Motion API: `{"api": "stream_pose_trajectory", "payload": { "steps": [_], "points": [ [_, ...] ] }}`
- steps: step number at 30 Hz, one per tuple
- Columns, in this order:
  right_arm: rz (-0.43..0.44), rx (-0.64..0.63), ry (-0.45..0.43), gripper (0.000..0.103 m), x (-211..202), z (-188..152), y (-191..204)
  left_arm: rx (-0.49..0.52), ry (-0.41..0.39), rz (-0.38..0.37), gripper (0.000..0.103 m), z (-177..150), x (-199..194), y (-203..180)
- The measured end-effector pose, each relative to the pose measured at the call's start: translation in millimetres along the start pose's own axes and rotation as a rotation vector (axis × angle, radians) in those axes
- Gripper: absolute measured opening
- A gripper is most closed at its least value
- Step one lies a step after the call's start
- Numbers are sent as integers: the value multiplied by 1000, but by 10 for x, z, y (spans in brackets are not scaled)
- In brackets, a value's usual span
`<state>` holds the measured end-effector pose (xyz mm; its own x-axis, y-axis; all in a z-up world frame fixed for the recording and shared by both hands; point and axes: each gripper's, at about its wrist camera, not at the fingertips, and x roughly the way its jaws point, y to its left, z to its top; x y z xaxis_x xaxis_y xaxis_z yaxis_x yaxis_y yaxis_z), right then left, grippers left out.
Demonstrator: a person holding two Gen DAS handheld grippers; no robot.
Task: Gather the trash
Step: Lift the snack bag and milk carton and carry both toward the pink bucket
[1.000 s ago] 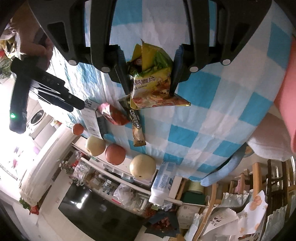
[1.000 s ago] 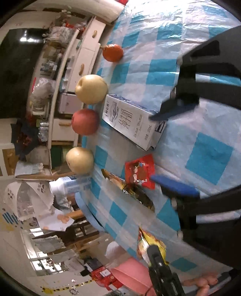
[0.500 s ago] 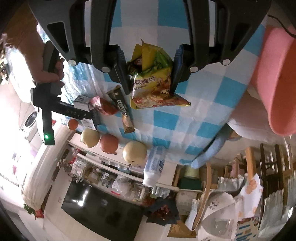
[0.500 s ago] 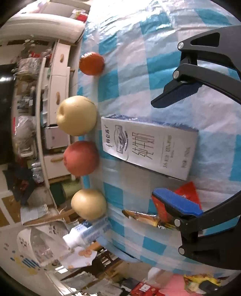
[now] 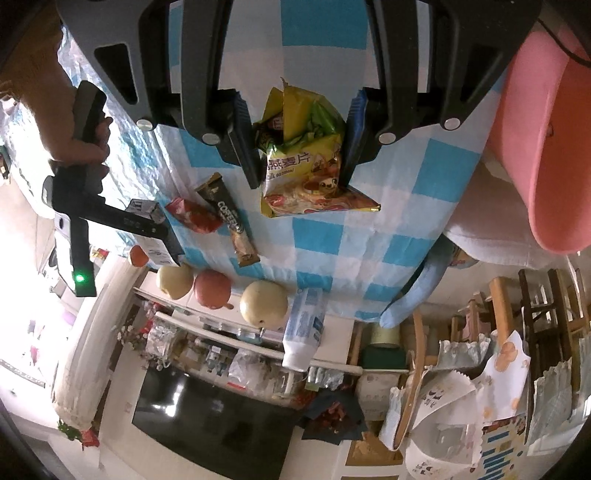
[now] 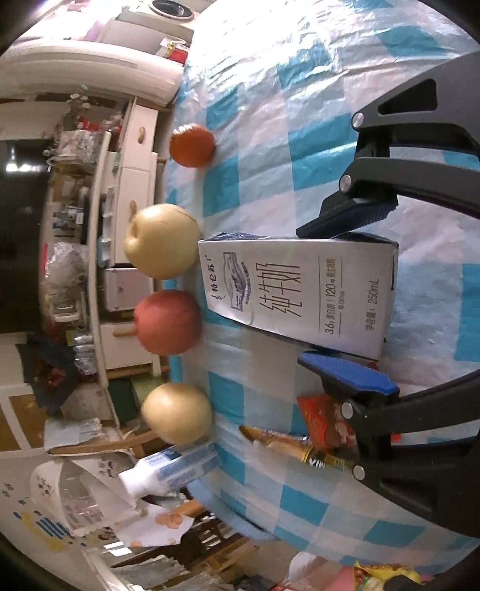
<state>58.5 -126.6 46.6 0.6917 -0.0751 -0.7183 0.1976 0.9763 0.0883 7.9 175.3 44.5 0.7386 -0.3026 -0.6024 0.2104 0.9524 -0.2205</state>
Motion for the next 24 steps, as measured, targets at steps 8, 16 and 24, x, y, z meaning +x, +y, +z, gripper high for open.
{"api": "stream_pose_trajectory", "payload": {
  "steps": [8, 16, 24],
  "points": [
    [86, 15, -90, 62, -577, 25, 210, -17, -42, -21, 44, 46, -154, 99],
    [306, -75, -127, 62, -1112, -47, 1097, -74, -131, 36, 44, 144, -533, 429],
    [513, -245, -84, 62, -1390, -234, 2282, -209, -186, 157, 44, 197, -860, 1108]
  ]
}}
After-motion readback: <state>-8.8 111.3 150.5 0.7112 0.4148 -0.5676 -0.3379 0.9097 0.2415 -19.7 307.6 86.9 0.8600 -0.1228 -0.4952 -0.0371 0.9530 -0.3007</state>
